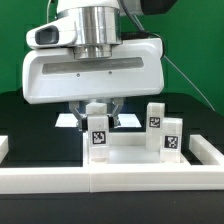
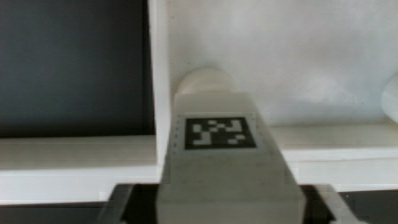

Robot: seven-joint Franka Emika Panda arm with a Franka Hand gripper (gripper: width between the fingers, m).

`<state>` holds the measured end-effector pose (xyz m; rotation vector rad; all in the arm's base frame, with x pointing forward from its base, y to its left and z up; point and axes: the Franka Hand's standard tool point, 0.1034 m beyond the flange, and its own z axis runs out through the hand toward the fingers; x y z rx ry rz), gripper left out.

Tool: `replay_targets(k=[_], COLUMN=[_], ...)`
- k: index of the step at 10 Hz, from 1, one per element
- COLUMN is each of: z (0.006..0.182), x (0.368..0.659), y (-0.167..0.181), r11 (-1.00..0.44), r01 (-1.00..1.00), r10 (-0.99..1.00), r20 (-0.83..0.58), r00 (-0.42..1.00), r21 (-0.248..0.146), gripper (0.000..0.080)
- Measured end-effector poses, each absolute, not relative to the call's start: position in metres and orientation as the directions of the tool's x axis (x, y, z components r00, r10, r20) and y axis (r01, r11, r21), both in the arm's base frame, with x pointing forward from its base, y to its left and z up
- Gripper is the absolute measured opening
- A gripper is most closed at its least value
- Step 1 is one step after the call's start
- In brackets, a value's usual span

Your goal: Assemble square table

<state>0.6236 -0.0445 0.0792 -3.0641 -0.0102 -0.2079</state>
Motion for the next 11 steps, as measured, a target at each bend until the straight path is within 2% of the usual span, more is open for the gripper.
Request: replay_targets(k=[2,7,9,11], z=[0.079,0.079,0.078,0.078], x=[0.624,0.624,0.623,0.622], y=[-0.045,-0.043,-0.039,-0.034], r11=[-0.997,-0.941,-0.854,-0.706], r01=[0.004,-0.316,-0.5,-0.69], r10=[-0.006,-0.329,-0.514,-0.703], r20=[0.135,0.104,0.076,0.035], r00=[0.991,0.939,0.855,0.71], r21=[-0.071,-0.12,-0.142,-0.16], gripper=[0.0288,0.0288,0.029,0.029])
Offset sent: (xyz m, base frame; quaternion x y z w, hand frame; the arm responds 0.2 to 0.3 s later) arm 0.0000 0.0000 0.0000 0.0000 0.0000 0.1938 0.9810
